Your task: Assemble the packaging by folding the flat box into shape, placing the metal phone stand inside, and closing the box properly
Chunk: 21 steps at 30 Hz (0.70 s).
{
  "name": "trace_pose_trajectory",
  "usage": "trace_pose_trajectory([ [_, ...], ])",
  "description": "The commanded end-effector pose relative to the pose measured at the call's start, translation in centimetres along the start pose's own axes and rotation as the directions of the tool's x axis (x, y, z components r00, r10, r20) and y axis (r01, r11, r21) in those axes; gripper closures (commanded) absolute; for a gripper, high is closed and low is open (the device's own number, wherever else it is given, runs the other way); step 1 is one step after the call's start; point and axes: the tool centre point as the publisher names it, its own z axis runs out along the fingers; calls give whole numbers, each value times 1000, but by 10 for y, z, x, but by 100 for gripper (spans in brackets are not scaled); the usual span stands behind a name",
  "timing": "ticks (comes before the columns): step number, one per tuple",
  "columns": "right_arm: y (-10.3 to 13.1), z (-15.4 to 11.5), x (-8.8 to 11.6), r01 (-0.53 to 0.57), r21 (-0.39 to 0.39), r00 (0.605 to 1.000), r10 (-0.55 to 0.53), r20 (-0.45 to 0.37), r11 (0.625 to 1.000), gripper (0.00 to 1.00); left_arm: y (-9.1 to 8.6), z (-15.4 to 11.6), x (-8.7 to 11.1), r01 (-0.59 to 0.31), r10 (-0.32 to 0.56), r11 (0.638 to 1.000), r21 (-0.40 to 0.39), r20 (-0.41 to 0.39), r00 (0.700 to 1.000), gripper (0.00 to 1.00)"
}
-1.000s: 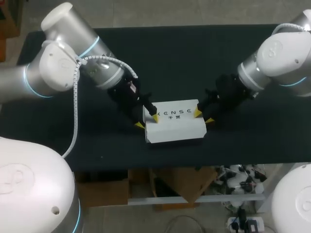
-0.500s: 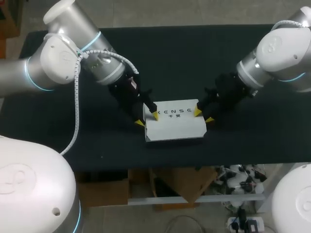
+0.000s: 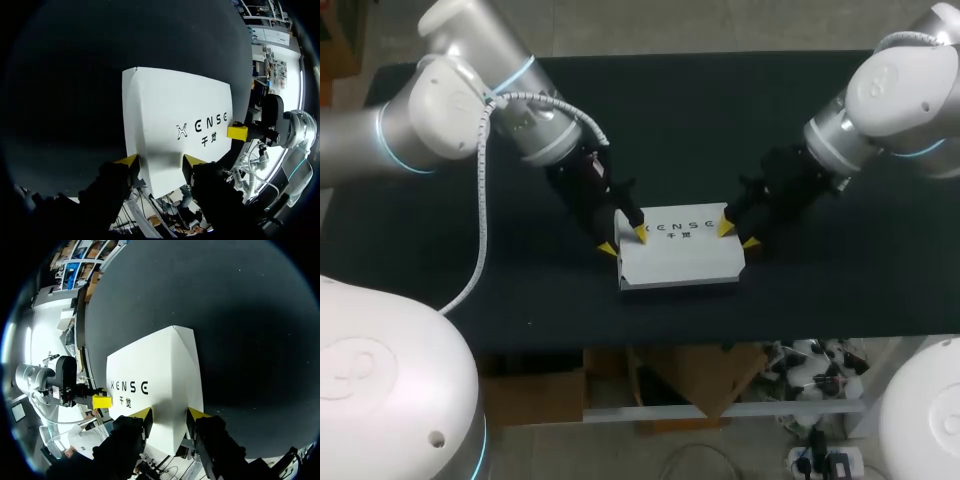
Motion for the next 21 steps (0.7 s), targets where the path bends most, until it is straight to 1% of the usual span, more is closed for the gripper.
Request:
trace_pose_trajectory([
  [1,1,1,4,-2,8,1000,2,3,1000,54,-3,1,7,5,-5,1000,-10,11,1000,44],
  [6,1,1,4,1,12,1000,-1,5,1000,55,-2,1,6,5,-5,1000,-13,18,1000,44],
  [11,0,1,3,2,16,1000,-2,10,1000,55,-1,2,5,-2,2,1000,-12,20,1000,36],
  [21,-1,3,1,5,22,1000,-5,24,1000,57,0,4,-1,-13,13,1000,12,17,1000,37],
])
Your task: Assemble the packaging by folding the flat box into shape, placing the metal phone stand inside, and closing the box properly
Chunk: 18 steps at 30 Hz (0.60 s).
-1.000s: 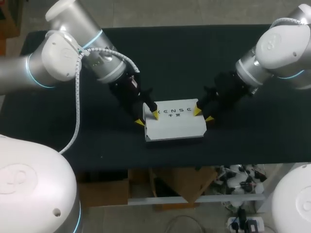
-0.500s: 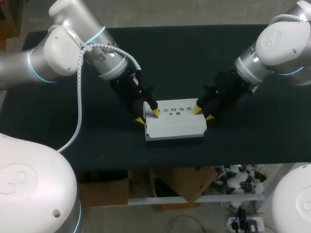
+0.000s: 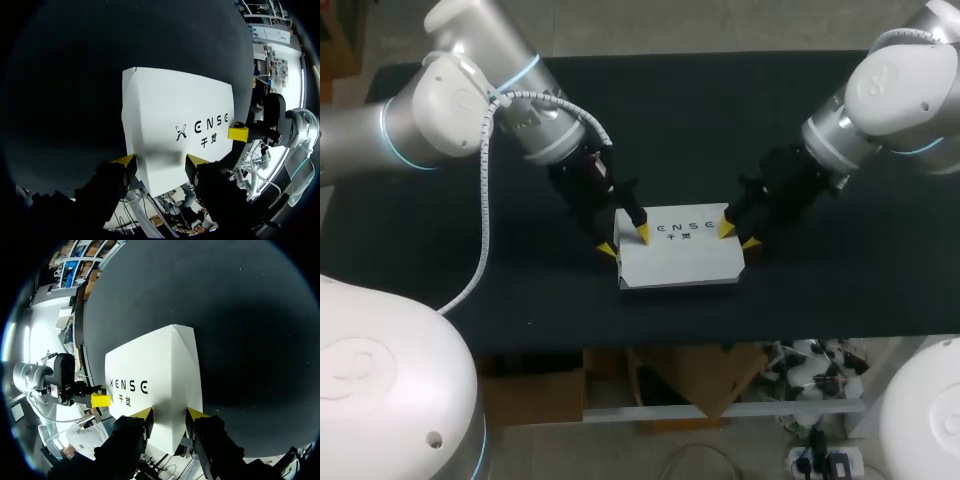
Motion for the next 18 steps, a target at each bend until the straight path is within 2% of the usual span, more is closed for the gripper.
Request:
trace_pose_trajectory([
  [1,0,3,2,2,5,1000,-2,8,1000,57,3,2,-1,-2,2,1000,16,0,1000,37],
  [6,0,3,2,2,5,1000,-2,8,1000,60,3,3,-5,-9,9,999,34,2,1000,39],
  [10,0,3,2,2,5,1000,-2,8,1000,60,3,3,-5,-9,9,999,34,2,1000,31],
  [18,0,3,2,2,5,1000,-2,8,1000,59,3,3,-5,-9,9,999,34,2,1000,30],
])
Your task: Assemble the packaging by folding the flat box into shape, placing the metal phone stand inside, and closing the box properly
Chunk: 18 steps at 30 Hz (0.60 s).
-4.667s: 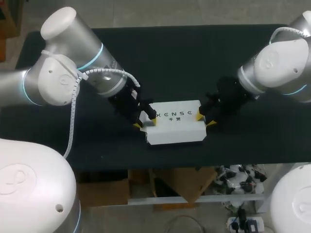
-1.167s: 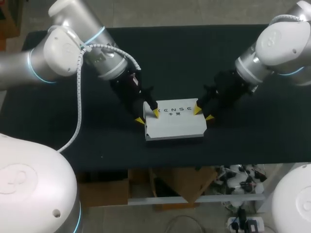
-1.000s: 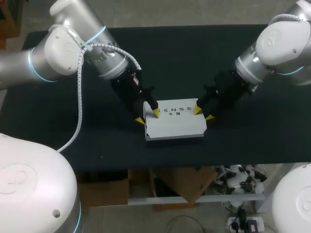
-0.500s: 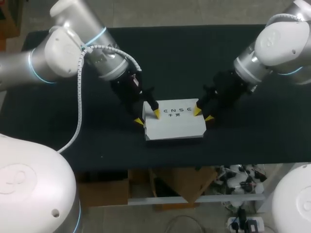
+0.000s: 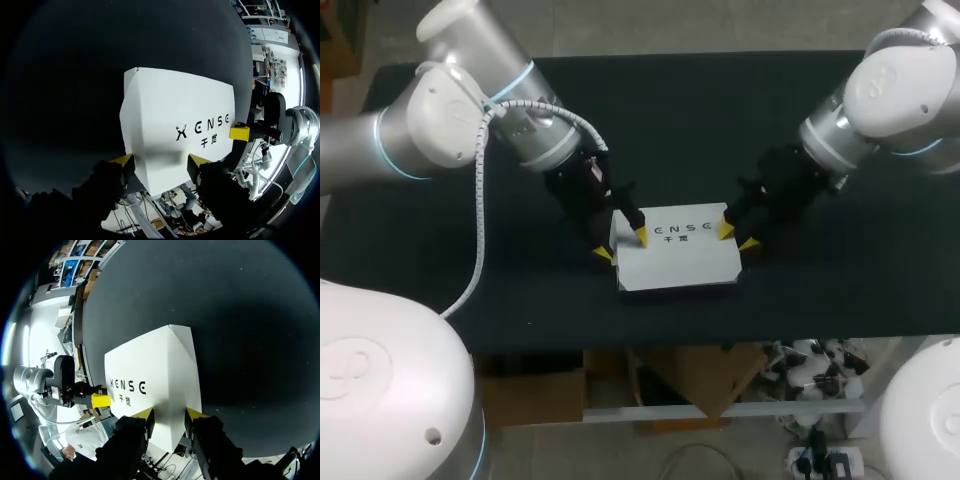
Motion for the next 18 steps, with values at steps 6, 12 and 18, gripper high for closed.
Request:
trace_pose_trajectory([
  [6,1,2,2,0,3,1000,0,0,1000,58,1,2,1,1,-1,1000,3,3,1000,30],
  [12,1,2,2,0,3,1000,0,0,1000,59,1,2,1,1,-1,1000,3,3,1000,29],
  [18,1,2,2,0,3,1000,0,0,1000,60,1,2,1,1,-1,1000,3,3,1000,32],
])
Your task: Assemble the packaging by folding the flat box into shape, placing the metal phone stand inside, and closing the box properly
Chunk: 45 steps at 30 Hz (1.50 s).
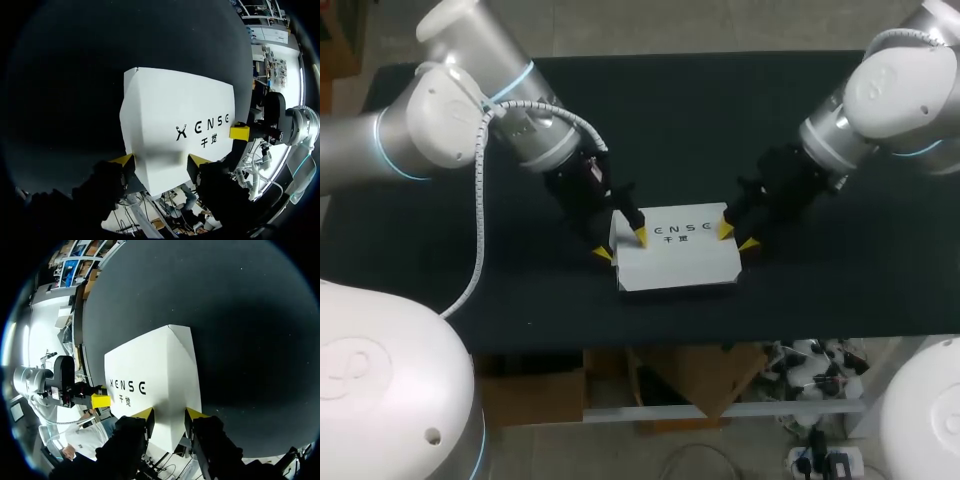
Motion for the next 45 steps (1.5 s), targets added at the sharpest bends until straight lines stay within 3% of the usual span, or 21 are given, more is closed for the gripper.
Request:
trace_pose_trajectory([
  [1,0,1,2,0,3,1000,0,1,1000,60,1,1,2,1,-1,1000,2,3,1000,32],
  [16,1,4,1,0,7,1000,0,2,1000,56,0,-2,-2,-21,21,1000,7,-29,999,28],
  [45,3,6,-5,5,10,1000,-5,8,1000,55,-13,-4,-13,-62,63,998,8,-55,997,37],
])
